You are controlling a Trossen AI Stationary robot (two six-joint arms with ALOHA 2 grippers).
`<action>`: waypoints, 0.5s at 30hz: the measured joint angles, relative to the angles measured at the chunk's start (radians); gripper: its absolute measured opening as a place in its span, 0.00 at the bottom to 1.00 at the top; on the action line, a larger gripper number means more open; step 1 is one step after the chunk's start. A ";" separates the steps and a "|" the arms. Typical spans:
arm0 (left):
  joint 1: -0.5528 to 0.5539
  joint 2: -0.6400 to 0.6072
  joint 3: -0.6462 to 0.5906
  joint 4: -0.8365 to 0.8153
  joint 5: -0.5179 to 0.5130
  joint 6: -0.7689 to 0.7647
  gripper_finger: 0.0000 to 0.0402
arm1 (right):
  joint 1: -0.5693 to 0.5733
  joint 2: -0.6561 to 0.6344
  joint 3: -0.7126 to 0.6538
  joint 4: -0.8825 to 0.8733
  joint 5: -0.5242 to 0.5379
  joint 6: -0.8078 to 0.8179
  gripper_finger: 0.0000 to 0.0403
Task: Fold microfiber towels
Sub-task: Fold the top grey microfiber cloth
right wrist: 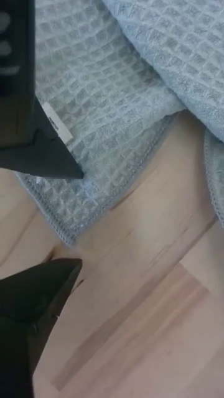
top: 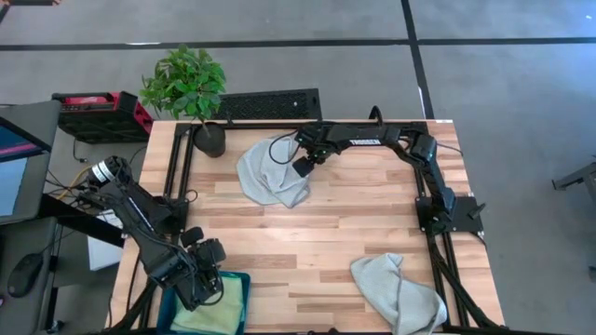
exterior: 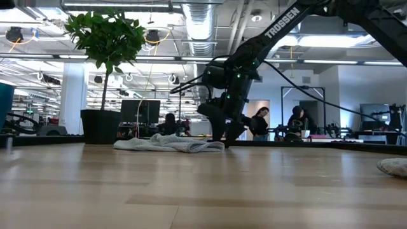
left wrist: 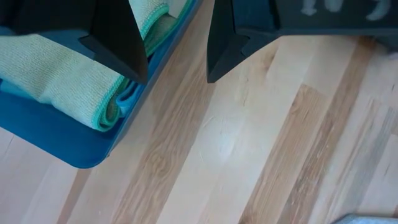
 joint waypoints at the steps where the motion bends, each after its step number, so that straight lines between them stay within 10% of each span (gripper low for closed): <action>1: 0.000 0.000 0.000 0.000 0.001 0.000 0.39 | 0.002 0.000 0.000 -0.001 0.000 -0.005 0.56; 15: 0.000 0.000 0.000 0.000 0.005 -0.017 0.39 | 0.040 -0.007 0.000 -0.007 0.108 -0.103 0.03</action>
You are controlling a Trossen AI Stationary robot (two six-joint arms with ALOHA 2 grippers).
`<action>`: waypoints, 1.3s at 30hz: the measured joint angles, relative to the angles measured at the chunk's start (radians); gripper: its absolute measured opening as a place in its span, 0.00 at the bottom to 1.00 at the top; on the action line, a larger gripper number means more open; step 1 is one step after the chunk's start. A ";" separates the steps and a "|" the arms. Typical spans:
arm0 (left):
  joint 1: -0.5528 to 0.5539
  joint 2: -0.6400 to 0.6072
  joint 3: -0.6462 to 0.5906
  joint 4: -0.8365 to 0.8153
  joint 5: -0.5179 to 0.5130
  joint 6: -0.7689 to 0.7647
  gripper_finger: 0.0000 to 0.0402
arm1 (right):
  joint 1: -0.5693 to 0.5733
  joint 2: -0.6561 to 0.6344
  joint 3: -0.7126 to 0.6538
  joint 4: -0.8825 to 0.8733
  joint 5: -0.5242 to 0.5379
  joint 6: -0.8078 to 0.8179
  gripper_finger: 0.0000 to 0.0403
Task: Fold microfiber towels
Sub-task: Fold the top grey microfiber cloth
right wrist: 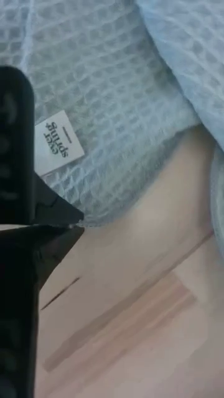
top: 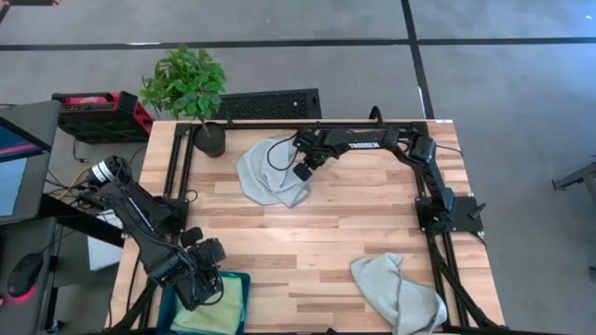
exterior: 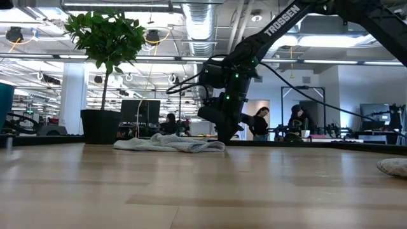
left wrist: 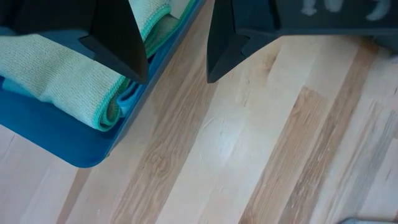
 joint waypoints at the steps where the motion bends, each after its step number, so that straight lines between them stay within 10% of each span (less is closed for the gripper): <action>1: 0.000 0.000 0.000 0.000 -0.003 0.000 0.39 | 0.006 0.000 0.008 -0.014 0.003 -0.008 0.03; 20: 0.000 0.001 -0.005 0.007 -0.174 -0.019 0.39 | 0.149 -0.002 0.339 -0.424 0.428 -0.064 0.01; 32: 0.086 0.003 -0.150 0.103 -0.354 -0.002 0.39 | 0.240 -0.006 0.638 -0.680 0.448 -0.165 0.02; 39: 0.191 0.003 -0.274 0.377 -0.497 0.256 0.39 | 0.249 -0.006 0.821 -0.757 0.447 -0.167 0.03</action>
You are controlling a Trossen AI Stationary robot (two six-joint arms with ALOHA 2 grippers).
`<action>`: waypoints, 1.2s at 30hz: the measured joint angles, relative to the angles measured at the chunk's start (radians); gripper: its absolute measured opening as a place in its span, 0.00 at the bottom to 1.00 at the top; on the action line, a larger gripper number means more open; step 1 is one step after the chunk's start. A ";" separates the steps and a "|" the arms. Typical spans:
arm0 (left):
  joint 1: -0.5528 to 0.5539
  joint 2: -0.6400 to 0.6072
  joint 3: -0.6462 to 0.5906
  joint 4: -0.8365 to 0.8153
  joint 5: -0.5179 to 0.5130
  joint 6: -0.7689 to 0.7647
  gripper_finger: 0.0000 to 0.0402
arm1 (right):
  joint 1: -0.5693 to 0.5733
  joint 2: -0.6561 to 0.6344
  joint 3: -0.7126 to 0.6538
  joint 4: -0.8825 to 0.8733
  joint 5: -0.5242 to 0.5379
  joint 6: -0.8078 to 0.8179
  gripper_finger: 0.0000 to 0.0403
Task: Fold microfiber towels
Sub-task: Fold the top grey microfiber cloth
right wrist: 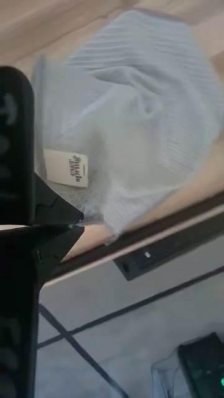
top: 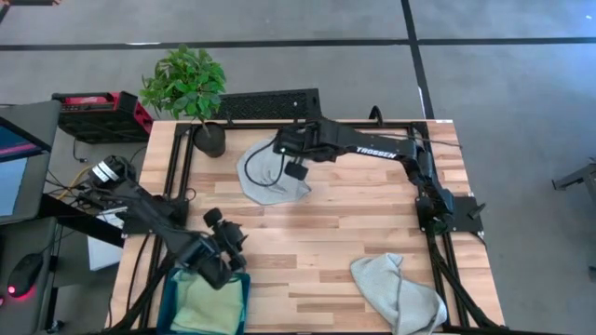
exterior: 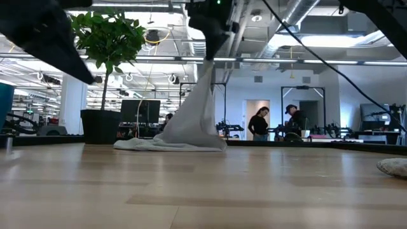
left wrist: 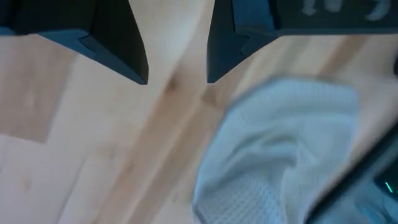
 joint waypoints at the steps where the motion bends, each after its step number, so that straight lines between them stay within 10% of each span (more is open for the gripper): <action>1: 0.014 0.000 -0.016 0.043 -0.024 0.047 0.39 | -0.004 0.000 0.025 -0.008 -0.002 0.000 0.03; 14: 0.182 0.058 -0.236 0.725 -0.082 0.595 0.39 | -0.091 -0.057 0.014 0.016 -0.050 0.034 0.03; 36: 0.615 0.095 -0.238 0.578 0.409 0.914 0.39 | -0.112 -0.055 0.014 0.019 -0.053 -0.062 0.03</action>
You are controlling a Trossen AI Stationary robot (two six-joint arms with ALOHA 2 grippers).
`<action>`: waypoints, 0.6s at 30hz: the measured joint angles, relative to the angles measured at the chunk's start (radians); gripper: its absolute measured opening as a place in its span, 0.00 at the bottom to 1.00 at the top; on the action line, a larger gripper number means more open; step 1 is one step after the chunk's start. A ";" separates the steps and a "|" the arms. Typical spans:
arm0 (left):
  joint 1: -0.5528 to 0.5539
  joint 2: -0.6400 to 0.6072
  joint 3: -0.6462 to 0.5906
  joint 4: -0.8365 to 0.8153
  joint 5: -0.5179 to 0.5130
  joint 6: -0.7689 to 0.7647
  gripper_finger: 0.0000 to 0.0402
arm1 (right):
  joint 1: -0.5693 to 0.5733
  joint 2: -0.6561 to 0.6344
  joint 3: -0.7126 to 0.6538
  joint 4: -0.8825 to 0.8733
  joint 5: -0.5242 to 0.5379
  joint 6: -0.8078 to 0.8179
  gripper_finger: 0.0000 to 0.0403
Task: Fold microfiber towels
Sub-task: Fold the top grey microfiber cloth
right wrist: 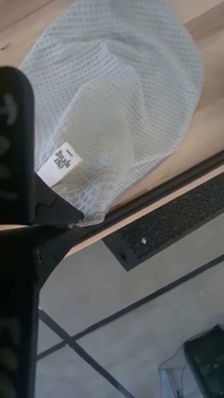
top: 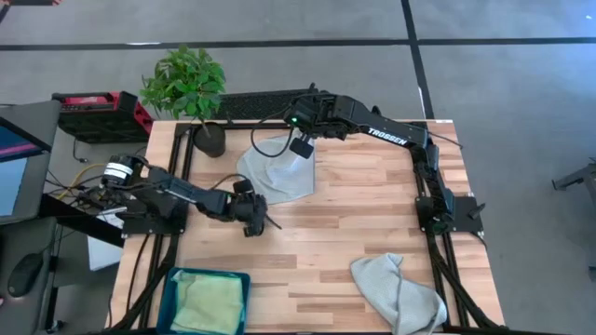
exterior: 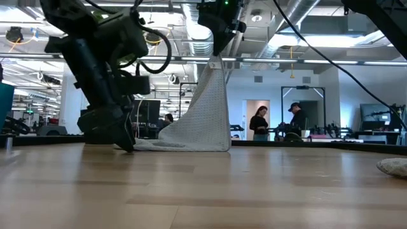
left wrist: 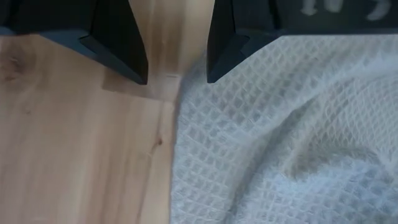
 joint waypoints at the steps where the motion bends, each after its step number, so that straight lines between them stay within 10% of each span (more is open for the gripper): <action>1: 0.011 0.000 0.001 0.002 0.006 0.018 0.39 | 0.000 0.000 0.000 0.000 0.000 -0.001 0.03; 18: 0.130 0.003 0.000 -0.033 0.057 0.086 0.32 | 0.000 0.000 0.000 0.000 0.000 -0.019 0.03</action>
